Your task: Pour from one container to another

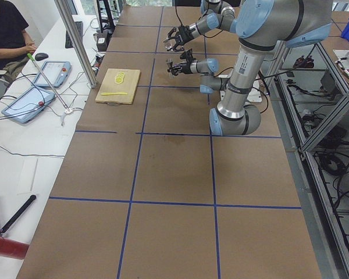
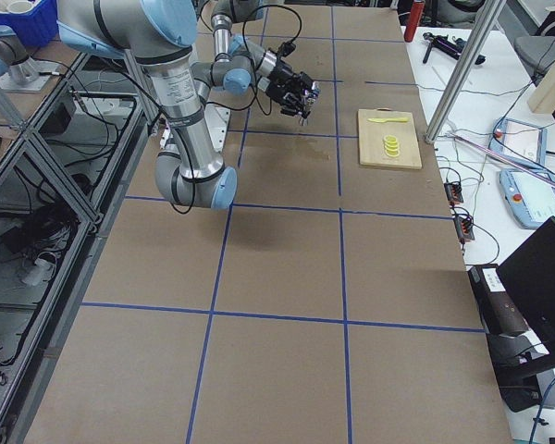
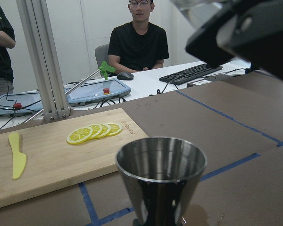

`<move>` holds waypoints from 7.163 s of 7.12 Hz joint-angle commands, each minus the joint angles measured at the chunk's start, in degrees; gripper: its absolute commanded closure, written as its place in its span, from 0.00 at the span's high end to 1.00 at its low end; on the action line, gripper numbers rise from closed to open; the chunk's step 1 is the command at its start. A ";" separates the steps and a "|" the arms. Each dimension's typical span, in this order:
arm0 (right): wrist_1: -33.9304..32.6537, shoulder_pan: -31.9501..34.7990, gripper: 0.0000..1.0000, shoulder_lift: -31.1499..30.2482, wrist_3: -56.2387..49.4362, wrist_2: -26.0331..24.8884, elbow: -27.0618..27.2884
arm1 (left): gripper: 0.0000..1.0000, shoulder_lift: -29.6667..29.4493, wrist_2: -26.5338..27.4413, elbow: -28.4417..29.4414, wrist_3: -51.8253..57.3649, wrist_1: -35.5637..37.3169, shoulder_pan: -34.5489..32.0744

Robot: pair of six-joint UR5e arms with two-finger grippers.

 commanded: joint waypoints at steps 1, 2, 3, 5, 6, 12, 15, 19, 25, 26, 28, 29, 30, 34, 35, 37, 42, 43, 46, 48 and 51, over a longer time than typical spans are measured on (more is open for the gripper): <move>-0.06 -0.06 0.00 0.23 -2.53 0.00 -0.09 | 0.00 0.00 -0.07 -0.04 0.01 0.00 -0.01; -0.41 0.03 0.00 0.58 -4.80 -0.09 -0.18 | 0.00 0.00 -0.07 -0.04 0.01 0.00 0.07; -0.58 -0.06 0.00 0.58 -5.69 -0.09 -0.27 | 0.00 0.00 -0.07 -0.12 0.01 0.00 0.07; -1.63 0.03 0.00 0.58 -8.84 -0.35 -0.53 | 0.00 0.00 -0.07 -0.30 0.01 0.00 -0.01; -2.77 0.03 0.00 0.58 -9.30 -0.70 -0.53 | 0.00 0.00 -0.07 -0.30 0.01 0.00 0.07; -2.96 0.03 0.00 1.28 -15.63 -0.88 -0.53 | 0.00 0.00 -0.07 -0.39 0.01 0.00 0.07; -2.96 0.03 0.00 1.37 -18.27 -1.14 -0.53 | 0.00 0.00 -0.07 -0.48 0.80 0.09 0.07; -2.08 0.12 0.00 1.37 -15.39 -1.23 -0.53 | 0.00 0.00 -0.07 -0.65 0.80 0.09 0.07; 11.63 1.08 0.00 -2.55 22.63 4.01 -0.01 | 0.00 1.14 0.11 -4.68 0.80 -0.26 -0.45; 14.59 1.17 0.00 -5.89 28.69 4.13 2.17 | 0.00 1.32 0.02 -6.52 0.80 -0.27 -1.15; 14.79 1.52 0.00 -12.74 35.59 4.31 7.26 | 0.00 5.94 0.11 -11.08 0.80 -0.35 -1.94; 14.79 1.70 0.00 -16.87 38.91 4.39 9.55 | 0.00 8.67 0.19 -14.16 0.45 -1.22 -2.38; 14.88 1.79 0.00 -20.57 41.03 4.39 10.53 | 0.00 11.40 0.37 -14.71 0.19 -4.10 -2.65; 28.07 2.32 0.00 -35.57 44.04 4.83 9.93 | 0.00 24.58 0.63 -15.07 -1.12 -14.84 -3.70; 35.20 2.49 0.00 -37.28 44.04 4.83 6.79 | 0.00 28.61 0.28 -15.24 -7.22 -15.12 -4.05; 36.33 2.67 0.00 -39.74 44.04 4.83 5.35 | 0.00 37.75 0.02 -15.24 -9.74 -21.31 -4.06; 38.09 2.93 0.00 -40.64 44.04 4.83 4.65 | 0.00 47.73 1.33 -10.60 -24.12 -23.47 -3.97; 38.09 2.84 0.00 -40.55 44.04 4.75 4.65 | 0.00 47.29 1.68 -9.71 -24.85 -23.47 -3.71; 38.09 2.84 0.00 -40.20 44.13 4.75 4.74 | 0.00 47.02 4.85 -10.49 -24.08 -22.77 -3.36; 38.09 2.84 0.00 -40.11 44.13 4.75 4.74 | 0.00 46.06 4.94 -10.05 -22.76 -22.59 -3.18; 38.09 2.84 0.00 -39.94 44.13 4.75 4.74 | 0.00 45.27 5.03 -9.10 -22.31 -22.50 -2.22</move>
